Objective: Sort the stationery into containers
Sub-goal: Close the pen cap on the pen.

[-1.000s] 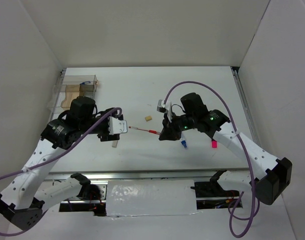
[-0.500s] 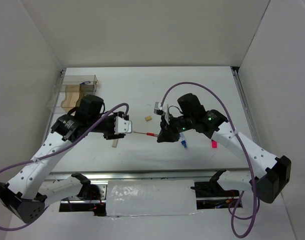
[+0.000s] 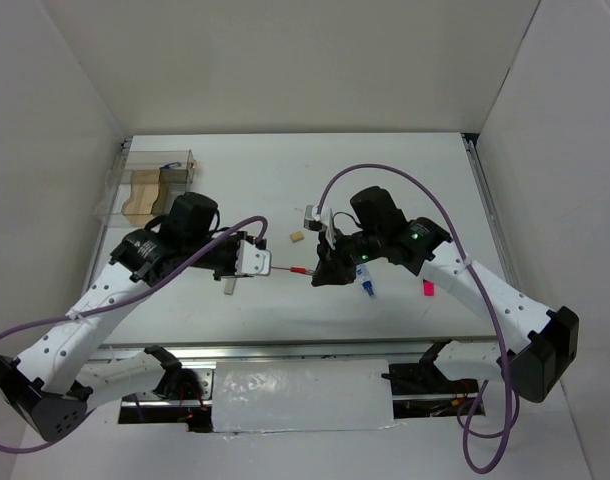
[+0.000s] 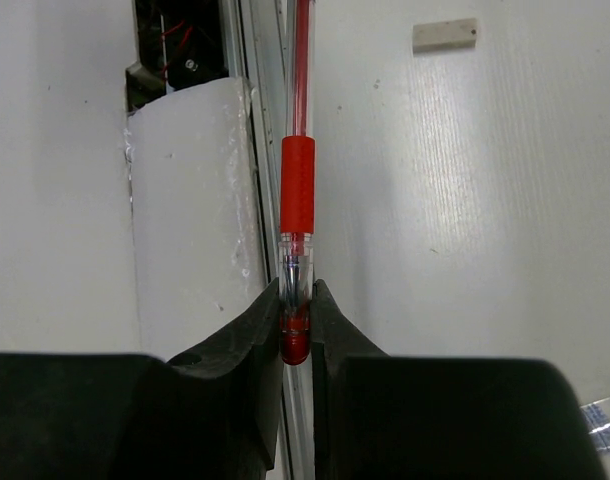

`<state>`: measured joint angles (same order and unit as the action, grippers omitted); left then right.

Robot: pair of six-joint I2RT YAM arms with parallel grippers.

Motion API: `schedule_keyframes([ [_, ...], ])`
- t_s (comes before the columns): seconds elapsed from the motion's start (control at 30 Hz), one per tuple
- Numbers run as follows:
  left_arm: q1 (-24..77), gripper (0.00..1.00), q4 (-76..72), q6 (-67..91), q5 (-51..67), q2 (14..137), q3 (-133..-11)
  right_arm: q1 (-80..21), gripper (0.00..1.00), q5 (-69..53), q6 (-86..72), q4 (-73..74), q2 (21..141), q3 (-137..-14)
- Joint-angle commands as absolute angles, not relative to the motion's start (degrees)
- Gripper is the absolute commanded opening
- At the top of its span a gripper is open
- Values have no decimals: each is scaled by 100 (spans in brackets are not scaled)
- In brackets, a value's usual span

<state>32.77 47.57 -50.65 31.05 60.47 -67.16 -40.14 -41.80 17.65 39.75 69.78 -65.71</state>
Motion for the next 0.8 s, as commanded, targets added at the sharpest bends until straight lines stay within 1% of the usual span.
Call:
schedule_keyframes([
  [0.0, 3331, 38, 4772, -5142, 3296, 6108, -6697, -4078, 0, -4236, 1828, 4017, 6979, -6873],
  [0.07, 3348, 35, 4746, -5115, 3278, 6108, -6697, -4087, 0, -4228, 1828, 4025, 6987, -6873],
  [0.17, 3392, 29, 4702, -5063, 3234, 6126, -6697, -4096, 0, -4236, 1819, 4017, 6987, -6882],
  [0.27, 3454, 17, 4702, -5010, 3191, 6170, -6741, -4122, 0, -4254, 1811, 4008, 7014, -6899],
  [0.3, 3472, 8, 4702, -4966, 3199, 6179, -6759, -4139, 0, -4254, 1819, 4008, 7022, -6899],
  [0.37, 3533, 0, 4641, -4896, 3182, 6187, -6785, -4210, 0, -4210, 1837, 4034, 7057, -6908],
  [0.77, 4192, 0, 4263, -4465, 2743, 6328, -6952, -4447, 0, -4148, 1776, 3955, 7277, -7084],
])
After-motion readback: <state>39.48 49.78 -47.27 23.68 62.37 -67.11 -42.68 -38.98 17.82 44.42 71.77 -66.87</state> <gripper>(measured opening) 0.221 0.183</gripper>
